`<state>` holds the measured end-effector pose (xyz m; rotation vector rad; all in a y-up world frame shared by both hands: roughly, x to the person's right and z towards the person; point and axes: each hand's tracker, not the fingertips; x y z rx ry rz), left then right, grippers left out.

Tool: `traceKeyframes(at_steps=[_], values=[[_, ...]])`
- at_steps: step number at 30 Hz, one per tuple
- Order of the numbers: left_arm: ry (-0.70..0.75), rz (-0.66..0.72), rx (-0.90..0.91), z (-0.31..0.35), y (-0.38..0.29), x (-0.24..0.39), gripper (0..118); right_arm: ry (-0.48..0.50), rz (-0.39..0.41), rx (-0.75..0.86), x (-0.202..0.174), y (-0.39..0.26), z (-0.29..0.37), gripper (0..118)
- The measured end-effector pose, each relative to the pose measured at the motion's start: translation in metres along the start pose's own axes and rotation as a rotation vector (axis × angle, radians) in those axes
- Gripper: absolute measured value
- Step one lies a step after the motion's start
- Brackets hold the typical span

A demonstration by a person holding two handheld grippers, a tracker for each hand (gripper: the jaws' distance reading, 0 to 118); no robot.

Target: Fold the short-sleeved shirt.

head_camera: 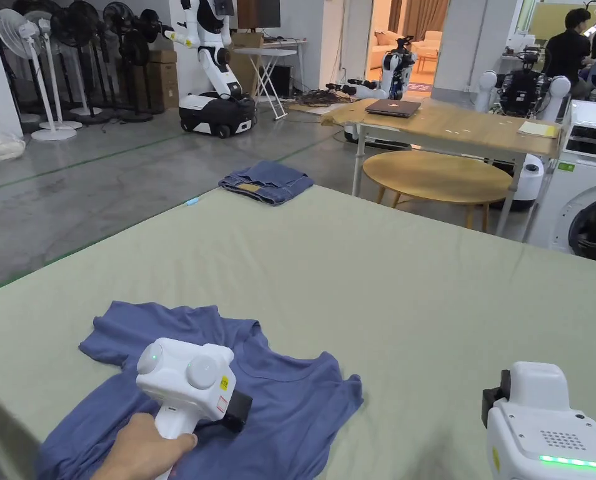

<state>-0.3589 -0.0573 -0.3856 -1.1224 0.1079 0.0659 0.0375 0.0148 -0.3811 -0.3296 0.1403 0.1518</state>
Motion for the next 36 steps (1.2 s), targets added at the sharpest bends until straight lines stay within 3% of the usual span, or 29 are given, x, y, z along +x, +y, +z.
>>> traceKeyframes(at_steps=[4, 7, 11, 15, 17, 27, 36], values=[[0.001, -0.021, 0.045, -0.003, -0.009, 0.004, 59, -0.007, 0.002, -0.01, 0.002, -0.003, 0.0, 0], [-0.02, -0.072, 0.087, -0.003, -0.011, 0.013, 0, -0.012, 0.004, -0.011, 0.005, -0.005, 0.001, 0], [0.03, -0.119, 0.097, -0.008, -0.012, 0.017, 0, -0.023, -0.006, -0.019, 0.012, -0.007, 0.002, 0], [-0.025, -0.009, 0.19, 0.012, -0.012, 0.005, 0, -0.036, -0.021, -0.015, 0.02, -0.007, 0.007, 0], [-0.015, -0.022, 0.257, 0.026, -0.009, 0.004, 0, -0.041, -0.026, -0.012, 0.024, -0.007, 0.009, 0], [-0.098, 0.04, 0.532, 0.134, 0.028, 0.005, 0, -0.078, -0.06, 0.011, 0.046, -0.002, 0.021, 0], [-0.24, -0.054, 0.754, 0.243, 0.087, 0.067, 0, -0.128, -0.078, 0.059, 0.074, 0.013, 0.043, 0]])
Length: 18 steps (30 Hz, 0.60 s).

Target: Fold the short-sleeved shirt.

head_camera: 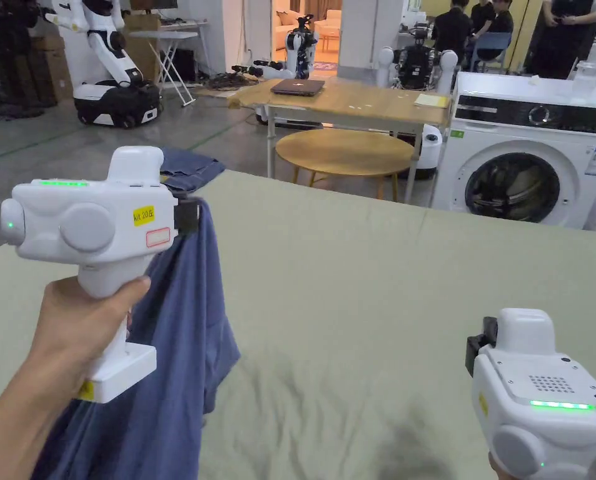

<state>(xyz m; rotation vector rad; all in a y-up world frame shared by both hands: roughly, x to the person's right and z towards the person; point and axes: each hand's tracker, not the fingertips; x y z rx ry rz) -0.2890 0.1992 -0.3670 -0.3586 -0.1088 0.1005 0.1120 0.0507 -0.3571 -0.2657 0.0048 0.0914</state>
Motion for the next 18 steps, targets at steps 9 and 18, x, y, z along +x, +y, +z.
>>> traceKeyframes(at_steps=[9, 18], values=[[-0.274, -0.117, 0.031, -0.033, 0.046, 0.13, 0, -0.103, -0.029, 0.042, 0.055, 0.011, 0.031, 0], [-0.592, -0.182, -0.045, -0.08, 0.027, 0.285, 0, -0.27, -0.042, 0.054, 0.13, 0.005, 0.07, 0]])
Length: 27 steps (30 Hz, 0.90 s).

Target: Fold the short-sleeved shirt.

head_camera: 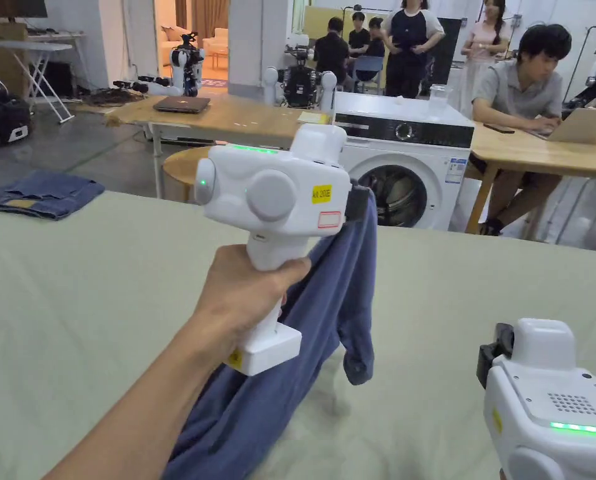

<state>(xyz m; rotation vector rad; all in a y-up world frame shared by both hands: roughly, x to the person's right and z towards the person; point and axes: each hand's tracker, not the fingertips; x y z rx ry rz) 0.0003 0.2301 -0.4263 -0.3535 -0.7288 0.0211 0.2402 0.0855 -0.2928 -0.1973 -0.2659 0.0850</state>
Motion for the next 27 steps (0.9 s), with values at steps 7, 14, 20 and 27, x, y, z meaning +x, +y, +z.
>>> traceKeyframes(at_steps=[7, 14, 20, 27], values=[[-0.138, 0.031, -0.189, -0.085, -0.068, 0.055, 0, -0.096, -0.011, -0.042, 0.049, -0.016, 0.009, 0], [-0.187, 0.111, -0.306, -0.112, -0.139, 0.064, 6, -0.119, -0.033, -0.107, 0.064, -0.033, 0.006, 0], [-0.198, 0.182, -0.286, -0.09, -0.147, 0.045, 55, -0.085, -0.063, -0.123, 0.054, -0.035, 0.001, 0], [0.013, 0.181, -0.114, -0.021, -0.146, 0.008, 30, -0.012, -0.082, -0.098, 0.024, -0.027, -0.004, 0]])
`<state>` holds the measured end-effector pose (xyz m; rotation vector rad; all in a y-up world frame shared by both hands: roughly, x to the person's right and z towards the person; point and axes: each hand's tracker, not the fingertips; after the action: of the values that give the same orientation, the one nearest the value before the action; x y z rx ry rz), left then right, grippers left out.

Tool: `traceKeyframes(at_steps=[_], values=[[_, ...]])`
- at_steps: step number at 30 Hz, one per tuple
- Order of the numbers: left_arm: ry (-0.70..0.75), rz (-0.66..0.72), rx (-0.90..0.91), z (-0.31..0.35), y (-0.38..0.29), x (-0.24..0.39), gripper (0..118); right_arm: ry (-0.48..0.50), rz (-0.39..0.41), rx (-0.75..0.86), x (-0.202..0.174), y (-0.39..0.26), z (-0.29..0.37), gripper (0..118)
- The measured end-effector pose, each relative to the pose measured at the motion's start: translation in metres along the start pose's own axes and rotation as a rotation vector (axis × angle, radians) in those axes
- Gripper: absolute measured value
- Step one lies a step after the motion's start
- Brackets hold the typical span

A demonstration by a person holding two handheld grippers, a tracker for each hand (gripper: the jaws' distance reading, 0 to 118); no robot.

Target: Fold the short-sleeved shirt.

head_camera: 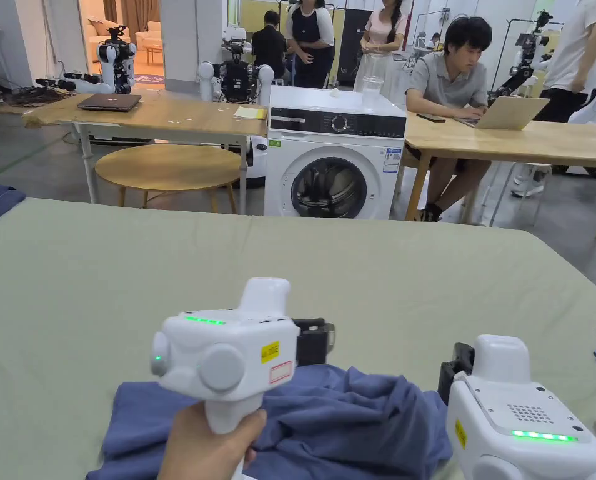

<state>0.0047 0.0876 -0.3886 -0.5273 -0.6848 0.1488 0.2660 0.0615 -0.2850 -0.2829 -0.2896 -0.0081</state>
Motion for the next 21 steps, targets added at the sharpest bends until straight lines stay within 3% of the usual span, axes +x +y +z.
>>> traceKeyframes(at_steps=[3, 5, 14, 21], values=[[0.118, -0.023, 0.027, 0.026, -0.009, -0.019, 16, 0.033, -0.013, 0.01, -0.014, 0.001, -0.001, 0], [0.194, -0.043, 0.042, 0.041, -0.019, -0.033, 0, 0.053, -0.013, 0.013, -0.023, 0.002, -0.002, 0], [0.361, 0.079, -0.03, 0.077, -0.038, -0.118, 0, 0.141, 0.014, -0.01, -0.054, 0.0, -0.012, 0], [0.383, 0.227, -0.209, 0.041, -0.014, -0.206, 0, 0.159, 0.042, -0.031, -0.059, -0.001, -0.023, 0]])
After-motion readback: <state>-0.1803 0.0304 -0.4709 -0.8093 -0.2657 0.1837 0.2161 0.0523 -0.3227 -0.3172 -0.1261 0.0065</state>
